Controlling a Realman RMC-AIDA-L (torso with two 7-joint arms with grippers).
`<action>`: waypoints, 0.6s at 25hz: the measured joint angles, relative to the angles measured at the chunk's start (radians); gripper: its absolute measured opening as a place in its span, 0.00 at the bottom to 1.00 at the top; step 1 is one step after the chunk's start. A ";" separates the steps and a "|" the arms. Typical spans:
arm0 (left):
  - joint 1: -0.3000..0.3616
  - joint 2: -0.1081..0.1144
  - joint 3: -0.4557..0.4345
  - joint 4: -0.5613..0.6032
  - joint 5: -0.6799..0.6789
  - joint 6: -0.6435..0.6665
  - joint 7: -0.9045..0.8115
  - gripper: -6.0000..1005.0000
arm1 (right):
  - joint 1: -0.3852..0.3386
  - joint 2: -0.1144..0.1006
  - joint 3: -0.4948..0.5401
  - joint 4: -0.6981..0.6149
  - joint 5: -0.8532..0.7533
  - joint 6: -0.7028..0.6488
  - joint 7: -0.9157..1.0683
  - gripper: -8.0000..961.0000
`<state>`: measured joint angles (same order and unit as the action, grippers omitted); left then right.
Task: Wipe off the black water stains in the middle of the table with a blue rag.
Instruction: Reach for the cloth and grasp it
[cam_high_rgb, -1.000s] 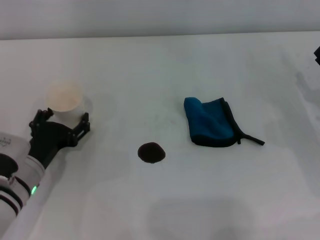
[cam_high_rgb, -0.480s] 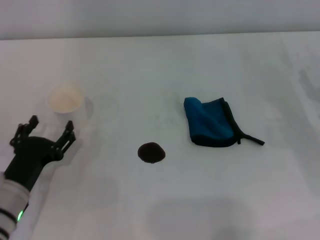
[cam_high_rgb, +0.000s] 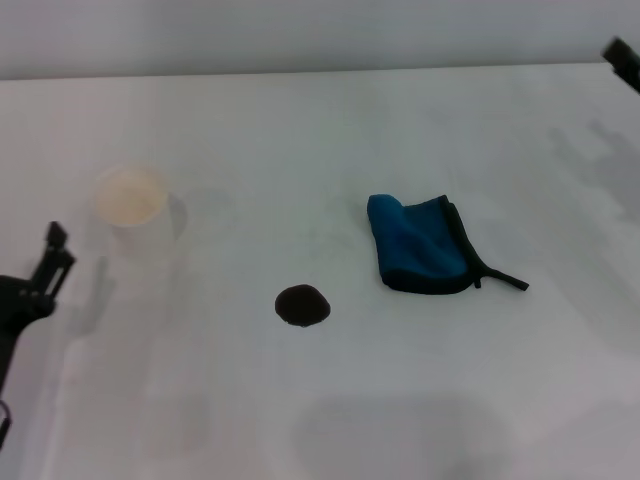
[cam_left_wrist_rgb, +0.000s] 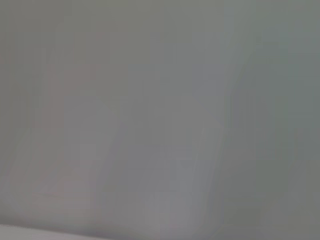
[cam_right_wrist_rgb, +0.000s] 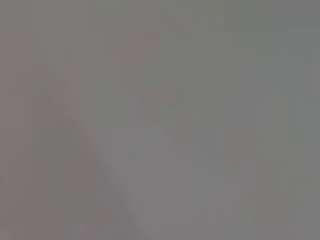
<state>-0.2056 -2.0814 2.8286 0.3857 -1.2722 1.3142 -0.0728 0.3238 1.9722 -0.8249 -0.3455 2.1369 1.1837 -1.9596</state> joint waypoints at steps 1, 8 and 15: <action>0.002 0.001 0.000 -0.007 -0.019 0.001 -0.018 0.89 | -0.003 -0.009 -0.014 -0.058 -0.058 0.001 0.068 0.82; 0.003 0.003 -0.002 -0.068 -0.074 0.003 -0.044 0.89 | 0.014 -0.034 -0.037 -0.427 -0.476 0.032 0.441 0.82; 0.000 0.003 -0.011 -0.106 -0.084 -0.014 -0.081 0.89 | 0.110 -0.017 -0.072 -0.706 -0.937 0.167 0.825 0.82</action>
<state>-0.2053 -2.0786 2.8180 0.2797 -1.3558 1.3003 -0.1539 0.4341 1.9556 -0.8968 -1.0514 1.2003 1.3510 -1.1344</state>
